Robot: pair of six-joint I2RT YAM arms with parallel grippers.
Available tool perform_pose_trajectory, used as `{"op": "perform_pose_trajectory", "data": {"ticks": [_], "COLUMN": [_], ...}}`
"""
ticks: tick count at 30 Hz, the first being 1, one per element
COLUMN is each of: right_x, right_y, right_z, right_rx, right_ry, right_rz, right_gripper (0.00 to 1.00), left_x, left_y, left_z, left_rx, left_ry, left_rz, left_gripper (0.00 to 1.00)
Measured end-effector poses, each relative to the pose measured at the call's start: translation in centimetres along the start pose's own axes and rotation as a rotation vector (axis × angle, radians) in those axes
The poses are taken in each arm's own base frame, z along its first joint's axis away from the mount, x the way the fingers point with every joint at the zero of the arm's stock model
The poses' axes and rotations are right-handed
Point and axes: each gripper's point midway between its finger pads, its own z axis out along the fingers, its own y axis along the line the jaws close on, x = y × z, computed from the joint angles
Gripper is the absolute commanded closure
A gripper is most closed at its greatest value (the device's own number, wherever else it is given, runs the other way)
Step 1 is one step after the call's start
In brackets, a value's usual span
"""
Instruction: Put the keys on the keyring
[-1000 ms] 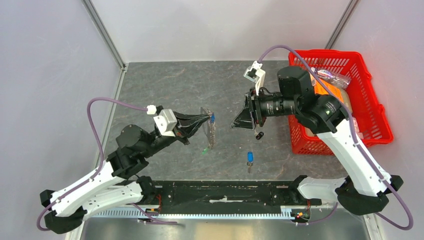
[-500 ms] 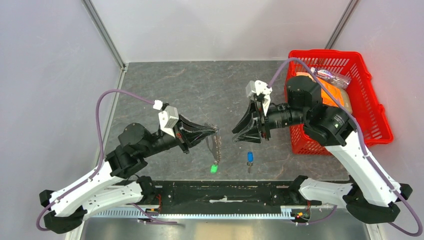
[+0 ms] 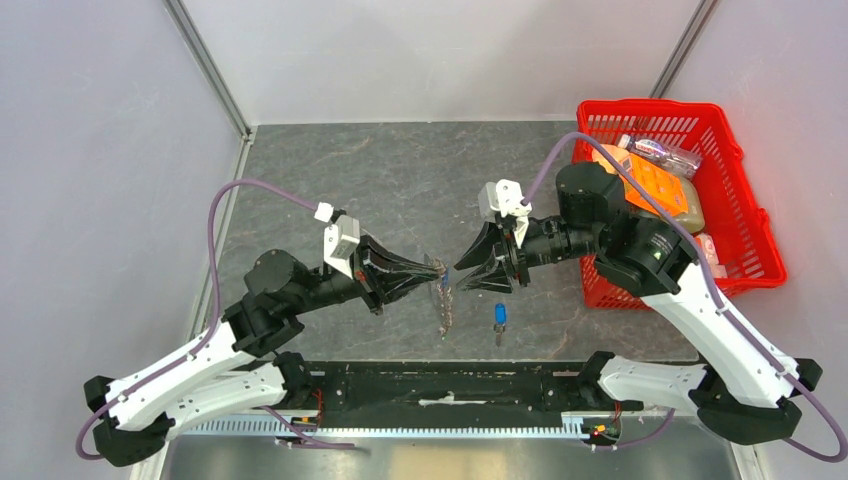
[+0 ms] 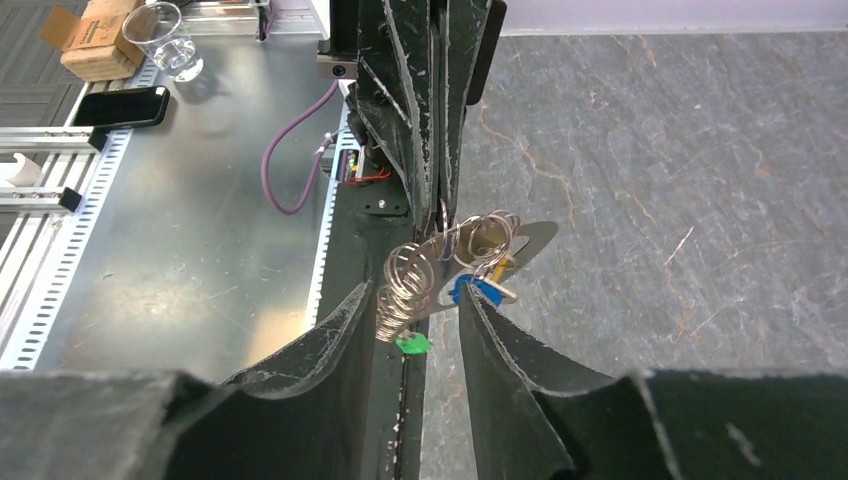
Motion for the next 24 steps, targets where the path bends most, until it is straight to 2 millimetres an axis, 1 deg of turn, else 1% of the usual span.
{"op": "perform_pose_trajectory", "data": {"ticks": [9, 13, 16, 24], "right_x": [-0.8, -1.3, -1.4, -1.5], "right_y": [0.1, 0.1, 0.1, 0.1], "right_z": [0.2, 0.4, 0.5, 1.1], "right_rx": [-0.007, -0.009, -0.014, -0.026], "right_ry": [-0.028, -0.043, -0.048, -0.049], "right_rz": [-0.039, -0.053, -0.054, -0.041], "right_gripper": [0.56, 0.56, 0.58, 0.65], "left_x": [-0.5, -0.3, -0.1, -0.6], "left_y": [-0.8, -1.0, -1.0, -1.2], "left_z": [0.2, 0.4, 0.5, 0.5], "left_rx": [0.049, 0.064, 0.073, 0.079], "left_ry": [-0.044, -0.048, -0.044, -0.063], "left_rz": [-0.014, -0.026, -0.031, -0.025], "left_gripper": [0.98, 0.98, 0.98, 0.98]}}
